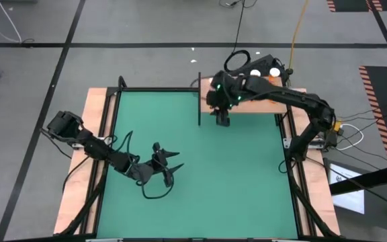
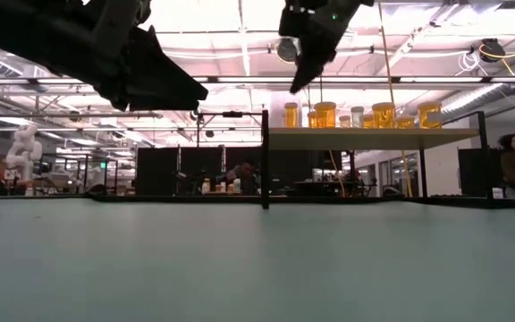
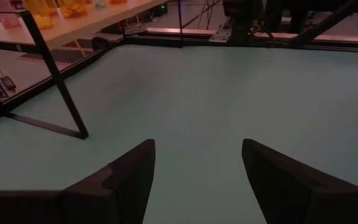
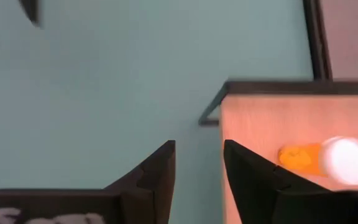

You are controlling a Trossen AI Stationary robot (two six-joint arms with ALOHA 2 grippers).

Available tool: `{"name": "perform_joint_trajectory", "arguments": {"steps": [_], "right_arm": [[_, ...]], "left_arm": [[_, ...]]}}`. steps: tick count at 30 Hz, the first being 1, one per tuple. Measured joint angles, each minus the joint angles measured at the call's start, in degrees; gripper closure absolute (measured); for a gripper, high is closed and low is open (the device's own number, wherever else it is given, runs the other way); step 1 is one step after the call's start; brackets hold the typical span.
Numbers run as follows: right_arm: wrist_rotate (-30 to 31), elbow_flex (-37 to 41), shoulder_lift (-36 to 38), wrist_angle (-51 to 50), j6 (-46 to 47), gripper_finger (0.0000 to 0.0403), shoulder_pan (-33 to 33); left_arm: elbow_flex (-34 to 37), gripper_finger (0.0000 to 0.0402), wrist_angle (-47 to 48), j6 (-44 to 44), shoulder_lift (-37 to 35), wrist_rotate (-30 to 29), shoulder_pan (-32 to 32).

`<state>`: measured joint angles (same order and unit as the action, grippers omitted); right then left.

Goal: Pick and place medicine bottles onto shelf by color
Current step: Put the light orange pill bottle on the shelf

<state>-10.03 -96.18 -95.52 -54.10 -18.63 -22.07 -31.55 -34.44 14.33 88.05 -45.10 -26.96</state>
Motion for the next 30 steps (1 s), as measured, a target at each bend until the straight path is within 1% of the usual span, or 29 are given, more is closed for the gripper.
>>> {"name": "perform_joint_trajectory", "arguments": {"steps": [3, 8, 12, 16, 22, 30], "right_arm": [[5.3, 3.7, -0.1, 3.2, 0.0, 0.0293, 2.0], [9.3, 9.0, -0.1, 8.1, 0.7, 0.0323, 3.1], [13.7, 11.3, 0.0, 11.5, 0.8, 0.0343, 3.1], [17.5, 11.7, -0.1, 13.4, 0.6, 0.0357, 2.5], [17.7, 11.8, 0.0, 15.8, -0.4, 0.0368, 1.8], [17.7, 11.8, -0.5, 16.2, -1.9, 0.037, 0.9]], "left_arm": [[0.0, 0.0158, 0.0, 0.4, 0.0, 0.0, -0.4], [0.0, 0.0158, -0.1, 0.9, 0.0, 0.0, -0.8], [0.0, 0.0158, -0.1, 0.9, 0.0, -0.4, -0.8], [0.0, 0.0158, -0.2, 0.9, 0.0, -0.5, -0.8], [0.0, 0.0158, -0.6, 0.9, 0.0, -0.5, -0.8], [0.0, 0.0158, -0.6, 0.9, 0.0, -1.0, -0.8]]}}
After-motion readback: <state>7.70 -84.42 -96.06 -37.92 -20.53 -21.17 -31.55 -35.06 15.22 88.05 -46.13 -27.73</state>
